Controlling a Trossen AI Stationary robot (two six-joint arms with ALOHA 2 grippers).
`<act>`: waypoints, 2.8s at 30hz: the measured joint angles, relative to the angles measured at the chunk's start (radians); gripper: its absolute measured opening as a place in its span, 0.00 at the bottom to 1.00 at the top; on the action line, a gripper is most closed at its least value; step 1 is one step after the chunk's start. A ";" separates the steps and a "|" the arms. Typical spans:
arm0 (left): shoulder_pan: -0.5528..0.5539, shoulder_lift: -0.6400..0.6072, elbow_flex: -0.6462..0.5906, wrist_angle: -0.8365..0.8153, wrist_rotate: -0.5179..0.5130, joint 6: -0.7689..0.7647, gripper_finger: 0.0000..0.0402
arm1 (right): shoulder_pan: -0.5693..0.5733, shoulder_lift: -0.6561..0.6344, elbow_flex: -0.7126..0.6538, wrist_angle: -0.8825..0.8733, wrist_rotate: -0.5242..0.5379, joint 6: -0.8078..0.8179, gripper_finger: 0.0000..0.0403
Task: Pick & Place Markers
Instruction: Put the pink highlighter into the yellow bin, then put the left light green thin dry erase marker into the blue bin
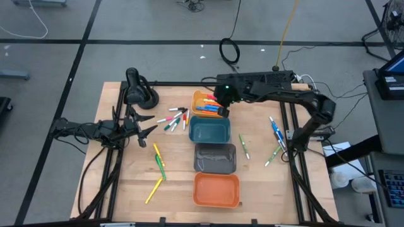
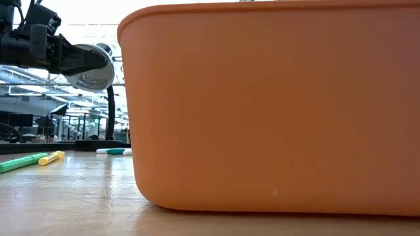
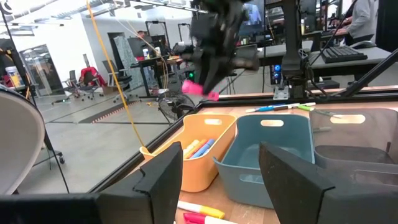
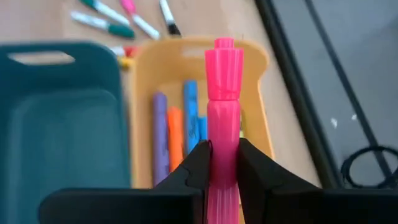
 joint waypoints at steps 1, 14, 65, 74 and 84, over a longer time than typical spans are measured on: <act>0.000 0.000 0.000 0.000 0.000 0.000 0.53 | -0.007 0.027 0.001 0.005 0.001 0.001 0.10; 0.000 0.000 0.000 0.000 0.000 0.000 0.53 | 0.007 0.106 0.001 0.010 0.005 0.104 0.49; 0.000 0.000 0.000 0.000 0.000 0.000 0.53 | 0.102 -0.725 -0.964 -0.173 0.376 1.122 0.37; 0.000 0.000 0.000 0.000 0.000 0.000 0.53 | 0.028 -0.723 -0.938 -0.315 0.592 1.159 0.33; 0.000 0.000 0.000 0.000 0.000 0.000 0.53 | -0.026 -0.688 -1.022 -0.272 0.533 1.170 0.06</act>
